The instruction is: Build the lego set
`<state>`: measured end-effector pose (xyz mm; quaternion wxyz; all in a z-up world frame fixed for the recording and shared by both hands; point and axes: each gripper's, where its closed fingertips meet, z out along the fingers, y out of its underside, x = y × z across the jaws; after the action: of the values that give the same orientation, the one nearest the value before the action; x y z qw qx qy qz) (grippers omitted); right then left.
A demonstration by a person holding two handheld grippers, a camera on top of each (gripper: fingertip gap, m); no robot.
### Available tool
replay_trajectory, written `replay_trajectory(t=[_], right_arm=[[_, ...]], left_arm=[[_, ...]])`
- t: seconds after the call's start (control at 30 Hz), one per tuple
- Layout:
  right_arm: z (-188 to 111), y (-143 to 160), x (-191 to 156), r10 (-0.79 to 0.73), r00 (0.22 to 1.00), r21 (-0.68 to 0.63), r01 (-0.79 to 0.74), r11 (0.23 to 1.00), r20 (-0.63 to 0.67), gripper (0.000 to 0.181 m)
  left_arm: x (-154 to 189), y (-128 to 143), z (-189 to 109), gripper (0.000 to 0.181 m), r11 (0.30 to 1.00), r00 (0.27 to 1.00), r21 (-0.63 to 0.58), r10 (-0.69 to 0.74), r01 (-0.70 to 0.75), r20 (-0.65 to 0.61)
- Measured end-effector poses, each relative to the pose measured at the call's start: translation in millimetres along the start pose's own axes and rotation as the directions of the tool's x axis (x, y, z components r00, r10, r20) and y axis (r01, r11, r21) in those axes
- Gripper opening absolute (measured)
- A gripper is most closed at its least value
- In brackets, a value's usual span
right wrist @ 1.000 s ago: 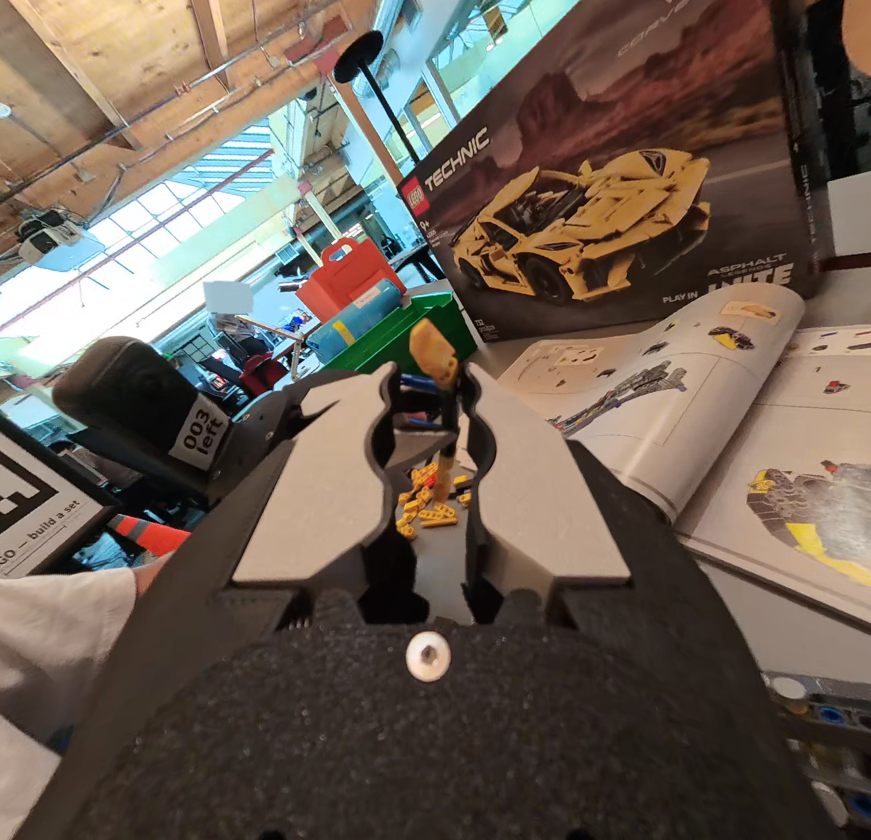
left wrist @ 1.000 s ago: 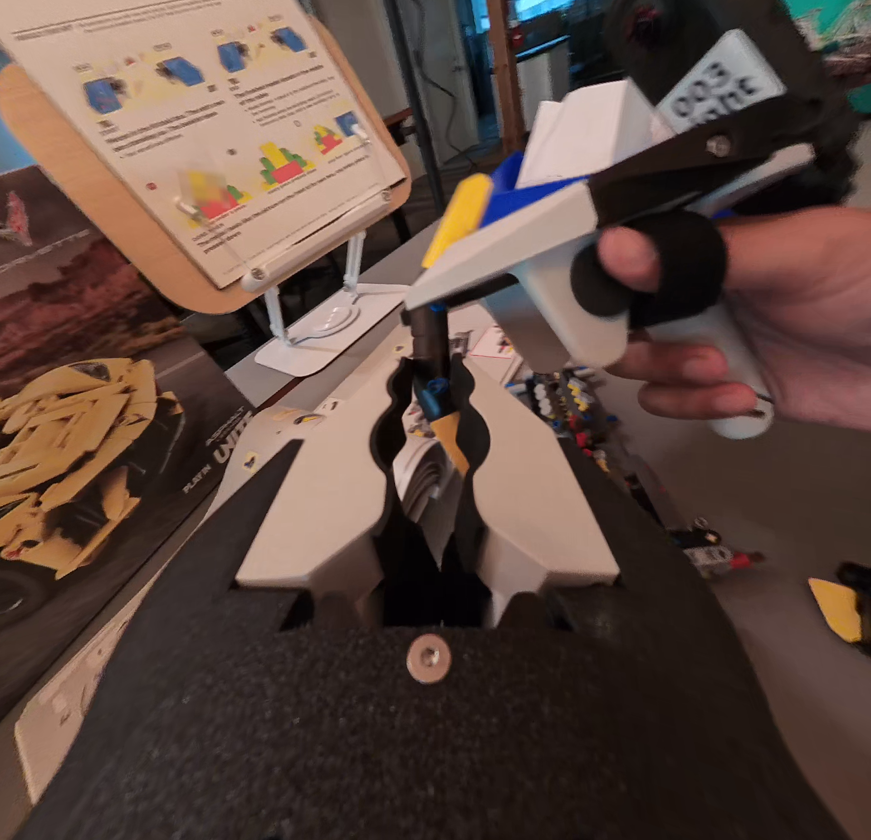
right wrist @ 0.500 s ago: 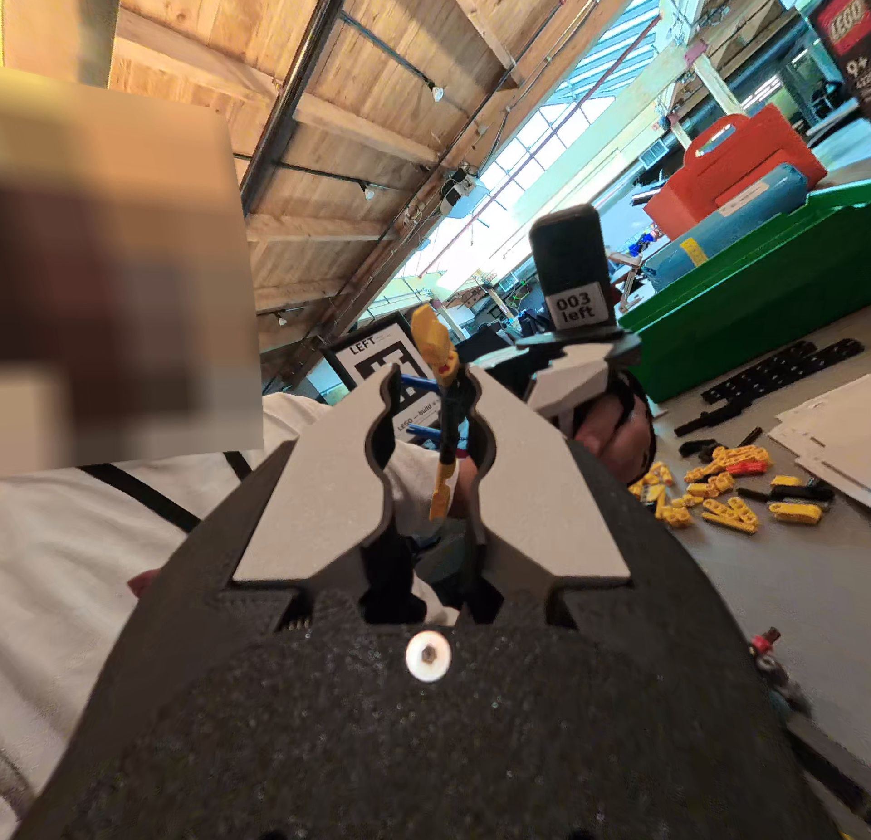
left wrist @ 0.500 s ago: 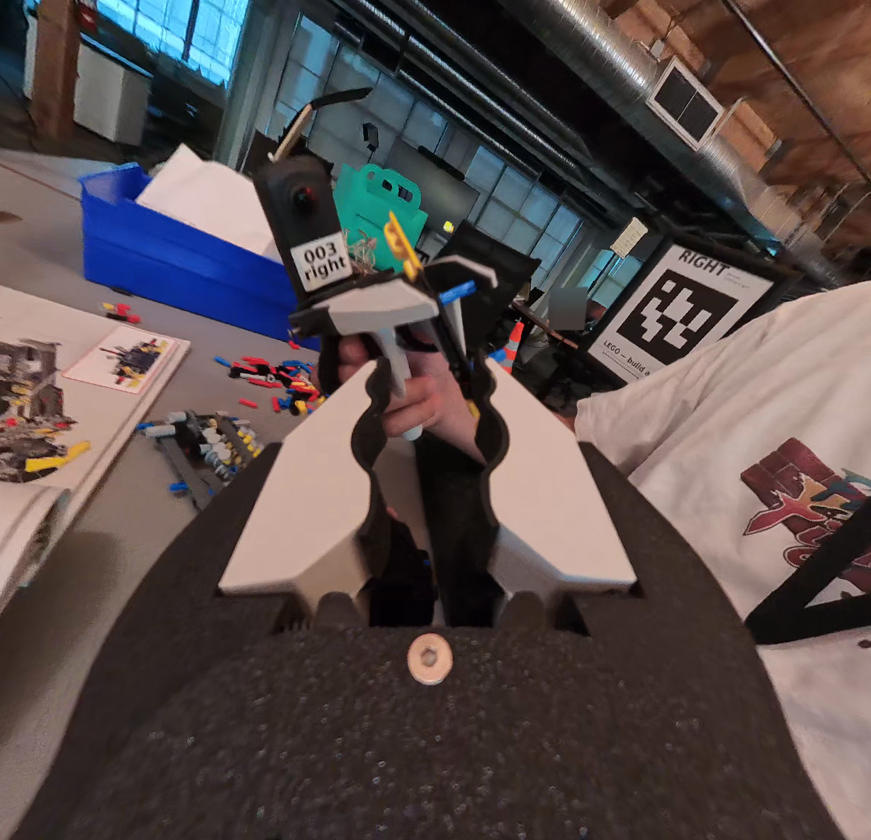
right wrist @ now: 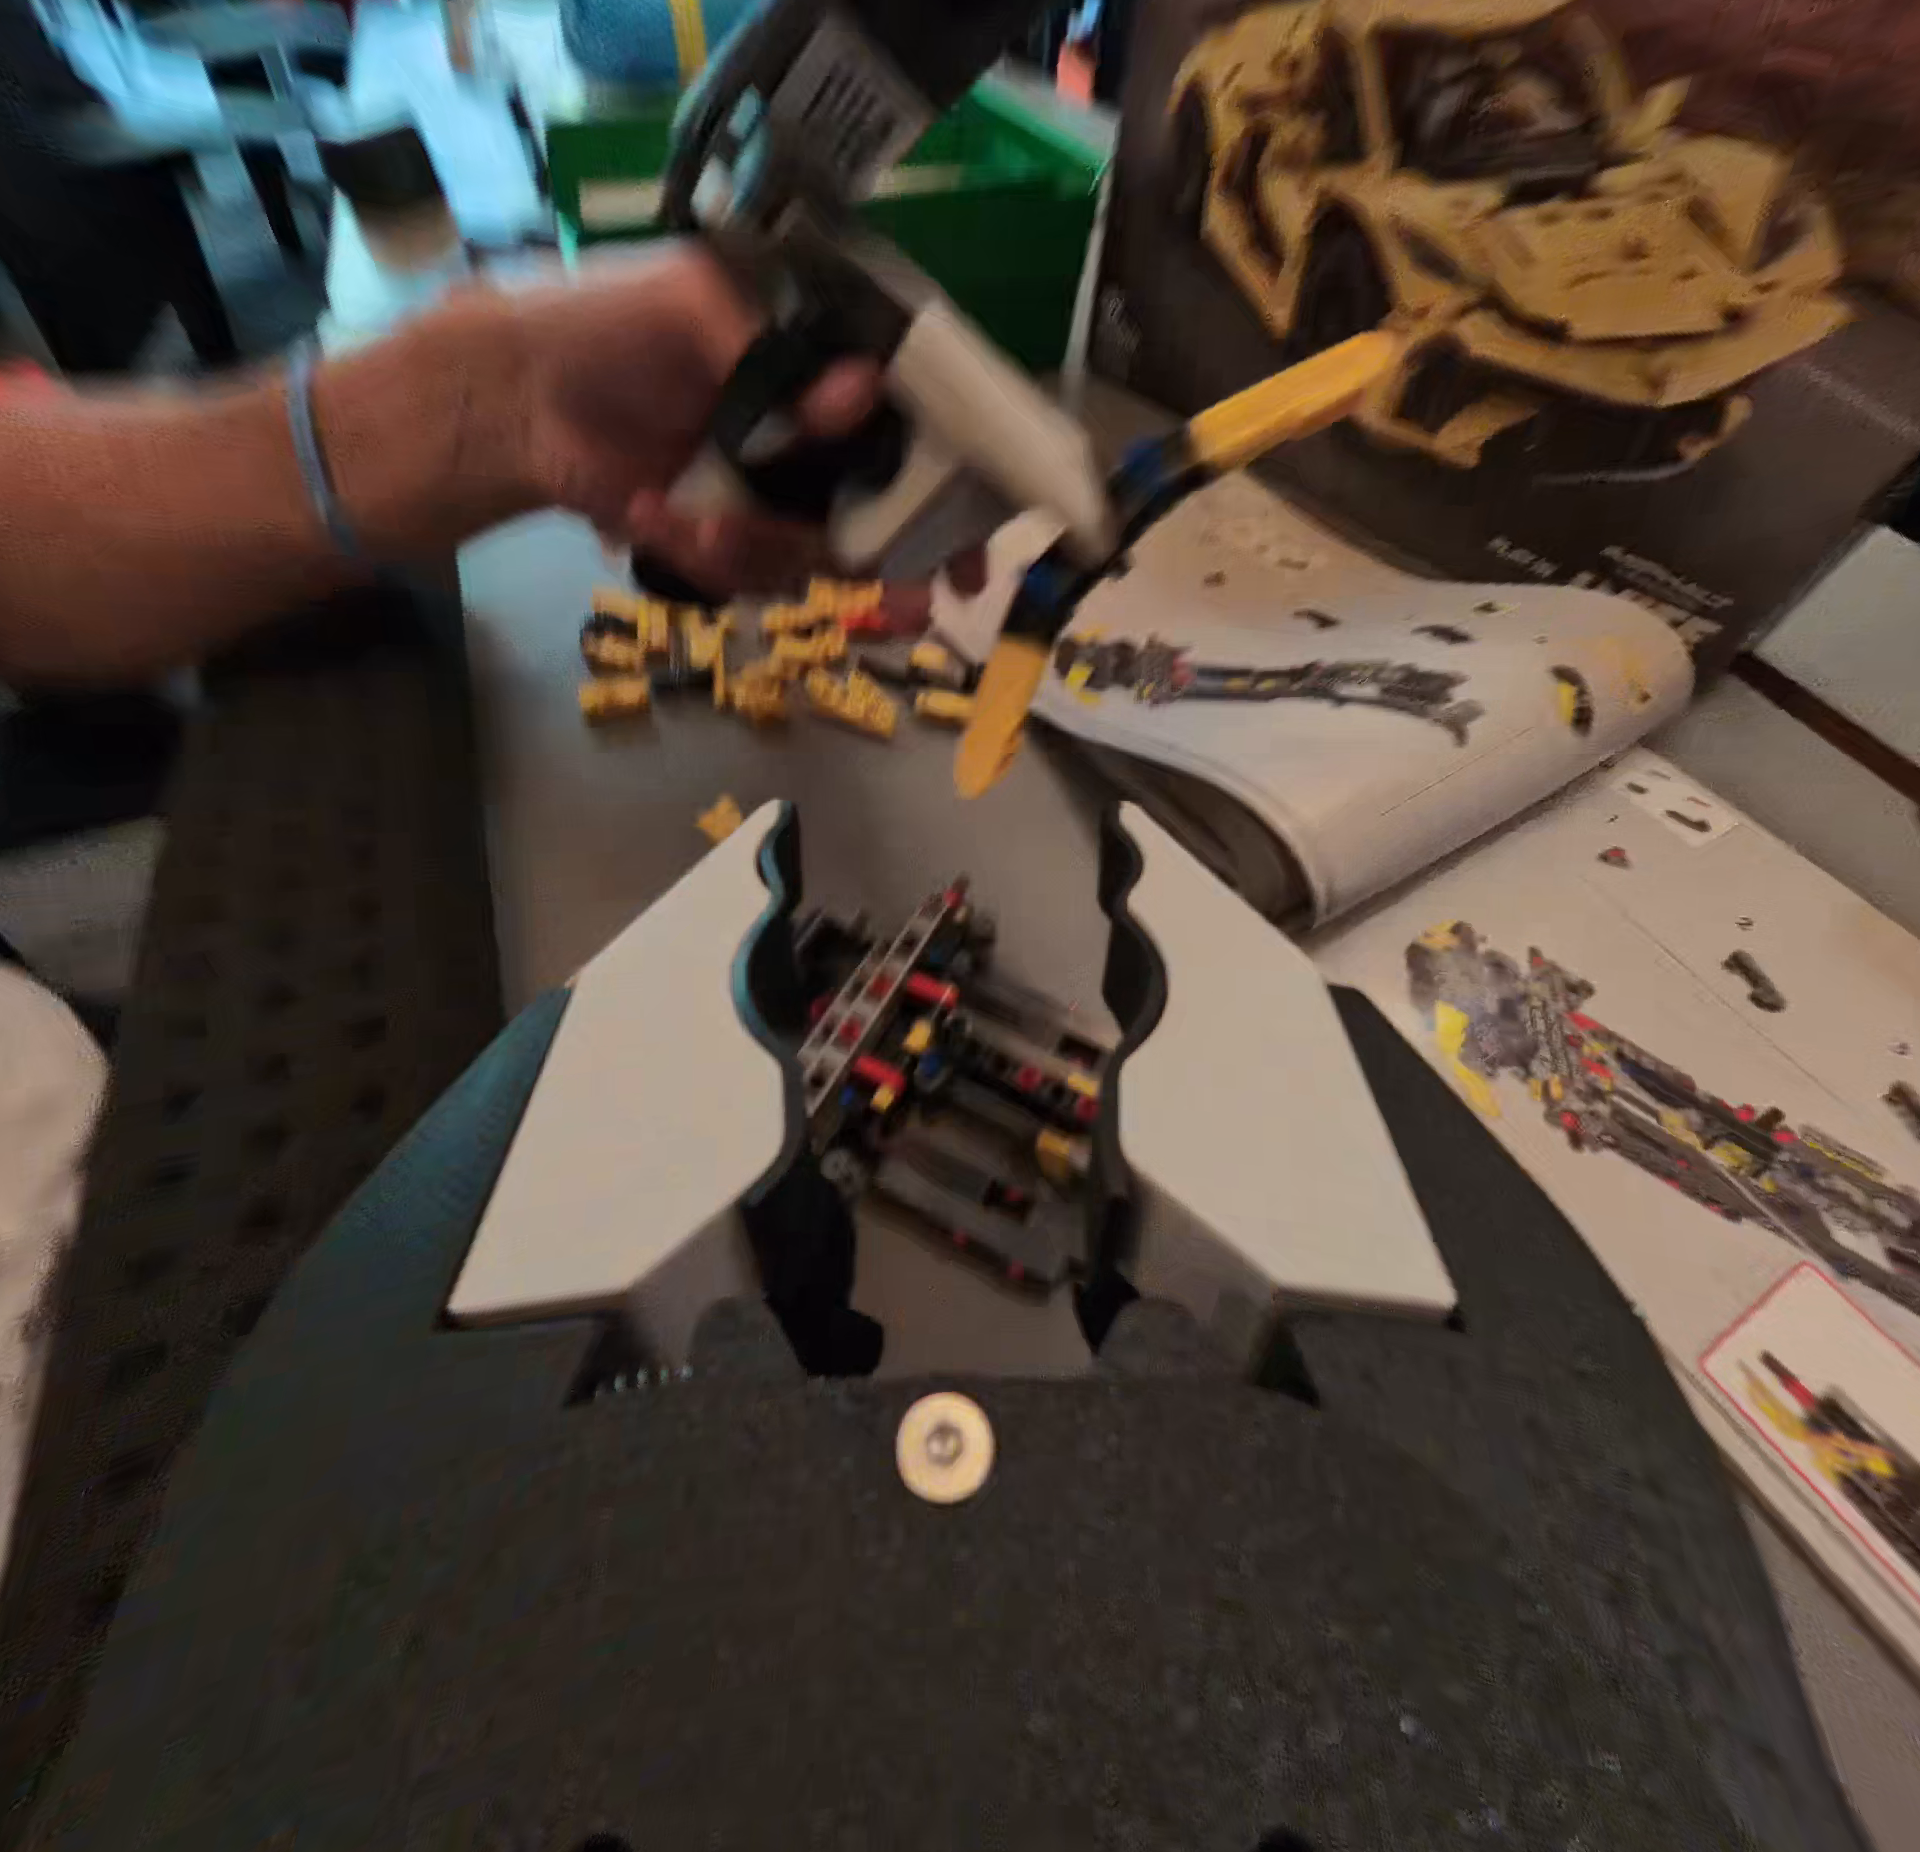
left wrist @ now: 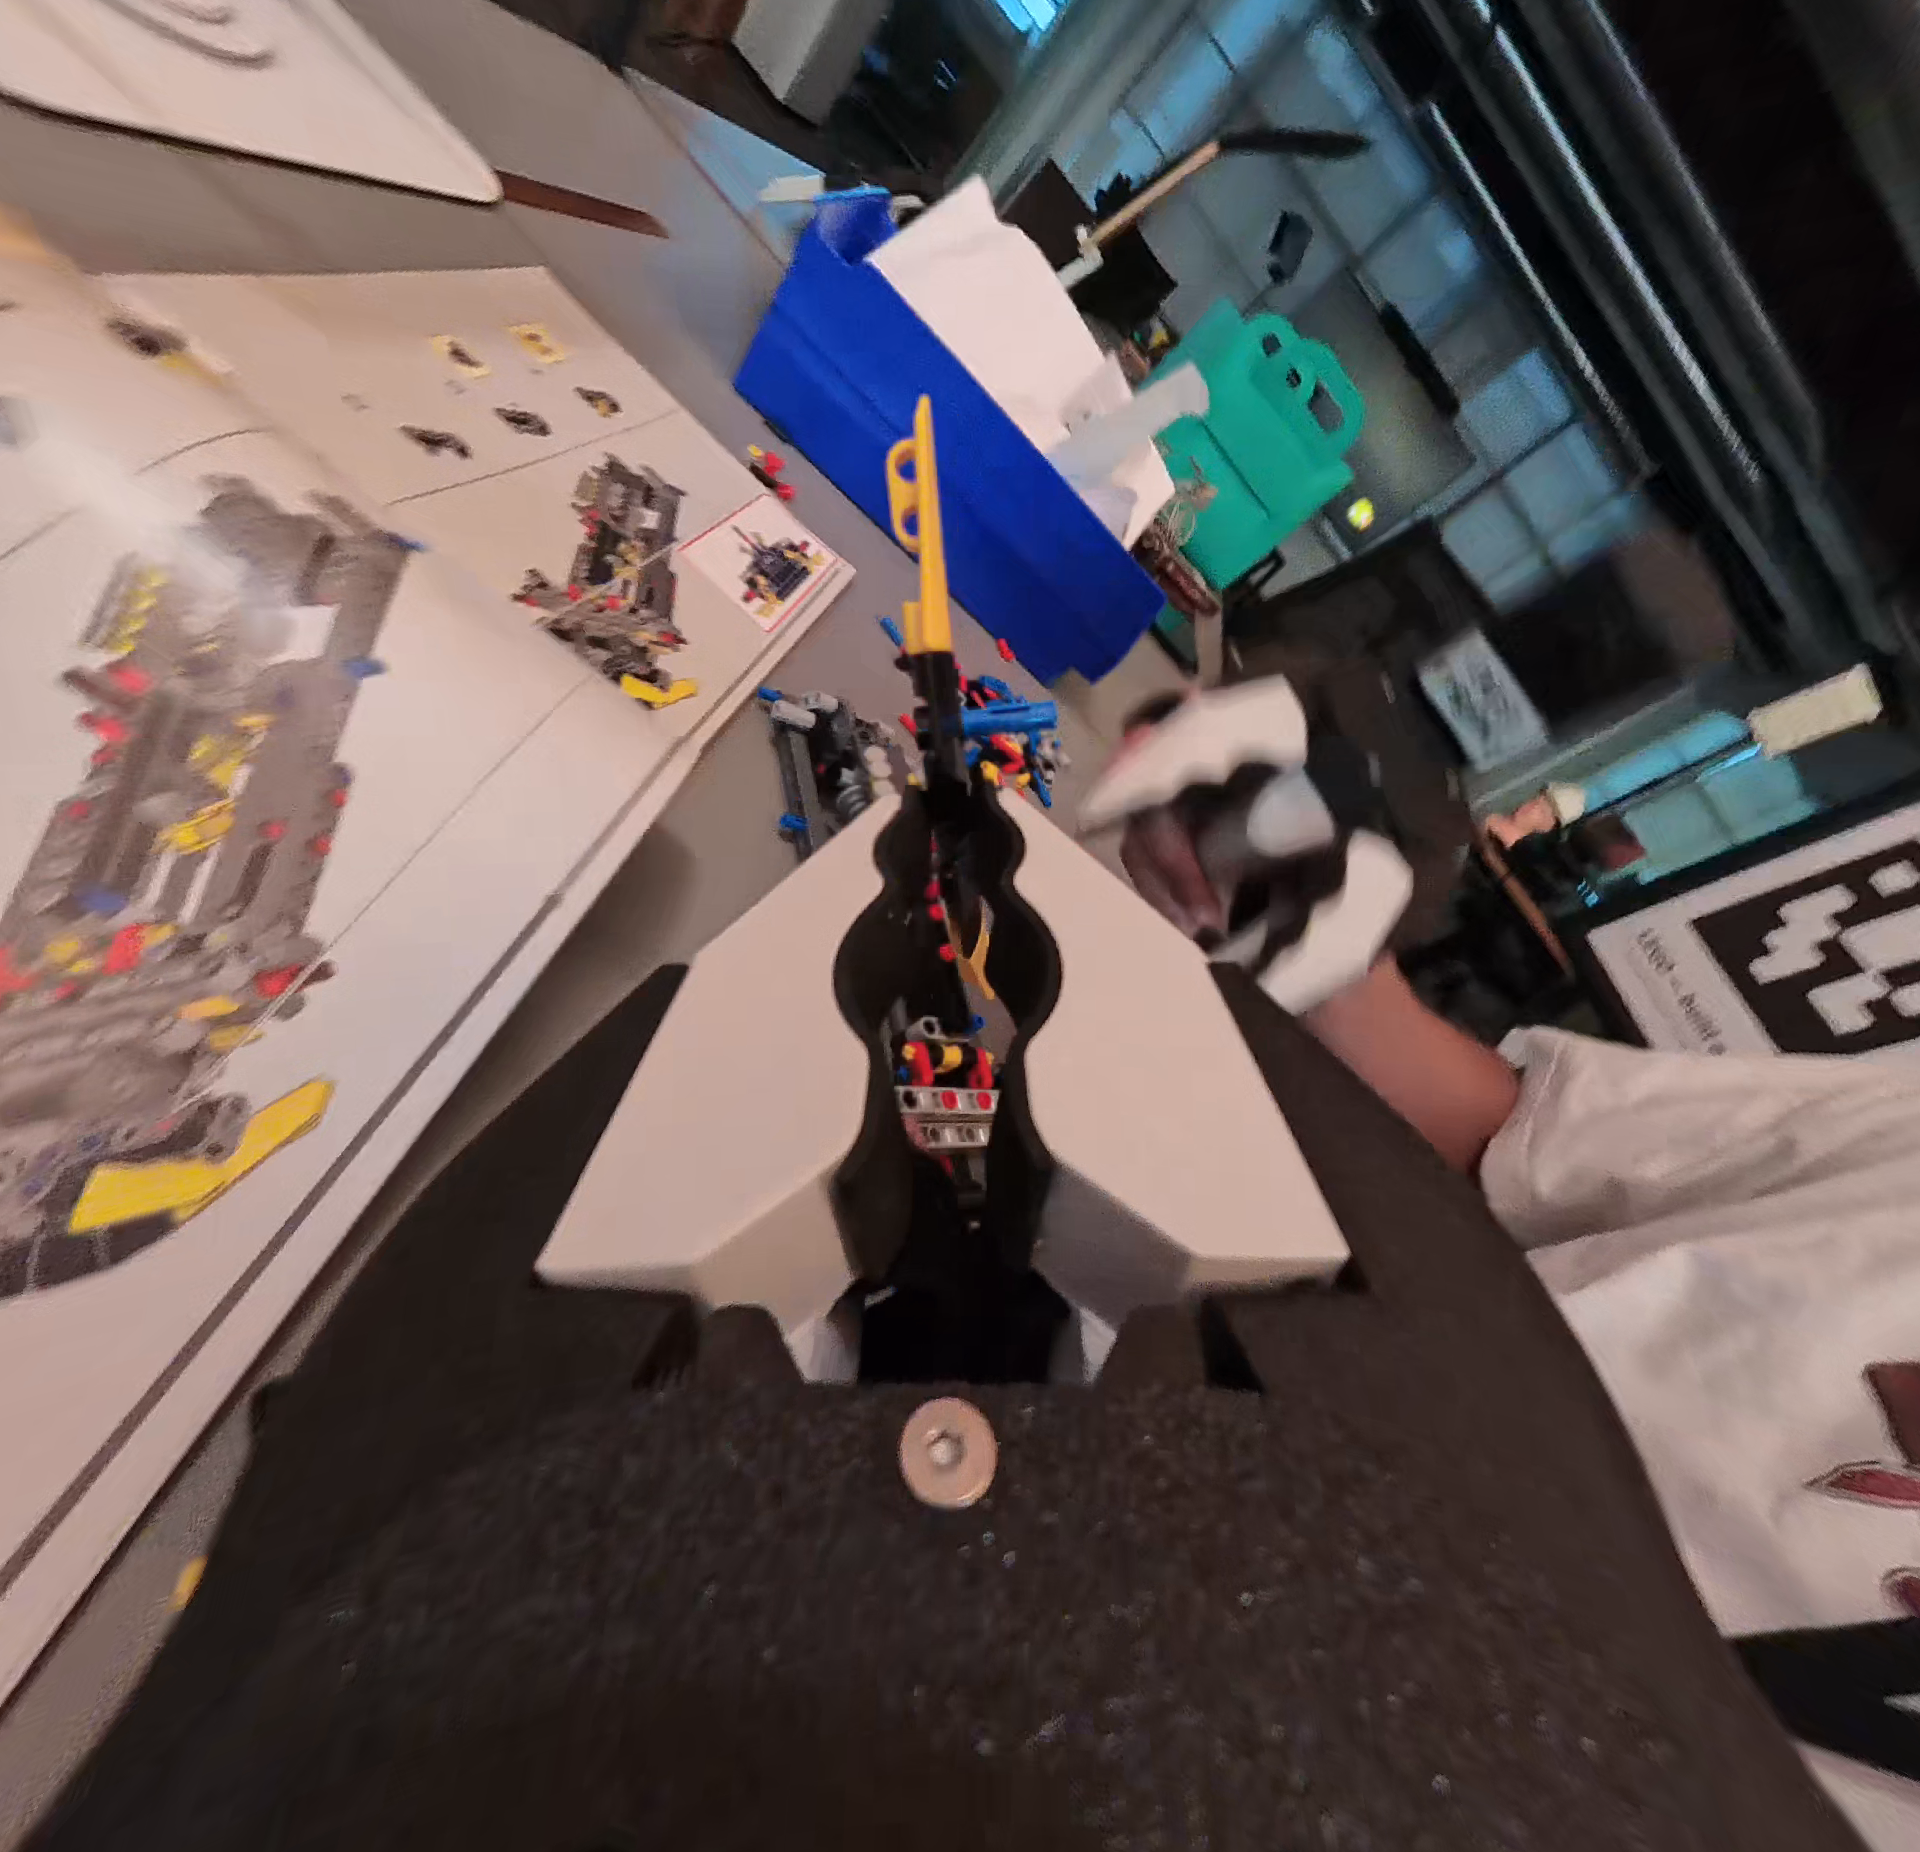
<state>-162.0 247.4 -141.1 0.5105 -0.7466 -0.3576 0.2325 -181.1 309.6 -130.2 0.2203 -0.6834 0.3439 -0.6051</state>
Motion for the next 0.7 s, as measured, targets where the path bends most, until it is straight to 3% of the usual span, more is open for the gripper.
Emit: replay_trajectory(t=[0.1, 0.17, 0.37, 0.53, 0.6, 0.7], right_arm=[[11.1, 55.1, -38.1, -0.302, 0.953, -0.287, 0.284, 0.915, -0.019, 0.060], [16.6, 80.1, -49.2, -0.411, 0.912, -0.410, 0.376, 0.831, 0.004, 0.065], [27.0, 89.4, -56.1, -0.521, 0.853, -0.443, 0.482, 0.756, 0.038, 0.038], [33.3, 93.4, -51.4, -0.687, 0.724, -0.488, 0.624, 0.611, 0.064, 0.021], [35.7, 88.6, -52.2, -0.643, 0.764, -0.474, 0.586, 0.657, 0.053, 0.020], [31.8, 51.5, -42.1, -0.468, 0.881, -0.336, 0.422, 0.842, -0.067, 0.019]], left_arm=[[-15.3, -3.3, -8.4, 0.005, 0.996, 0.996, 0.010, -0.086, 0.086, 0.023], [-23.7, 1.4, -6.7, 0.006, 0.996, 0.994, -0.010, -0.084, 0.085, 0.064], [-28.7, 14.8, 1.9, 0.005, 0.997, 0.992, -0.074, -0.027, 0.036, 0.121], [-30.4, 12.0, -2.8, 0.006, 0.997, 0.989, -0.080, 0.012, 0.000, 0.146], [-29.5, 10.6, -6.3, 0.006, 0.997, 0.988, -0.083, 0.021, -0.008, 0.155], [-25.5, 10.0, -20.1, 0.006, 0.994, 0.978, -0.087, 0.077, -0.061, 0.194]])
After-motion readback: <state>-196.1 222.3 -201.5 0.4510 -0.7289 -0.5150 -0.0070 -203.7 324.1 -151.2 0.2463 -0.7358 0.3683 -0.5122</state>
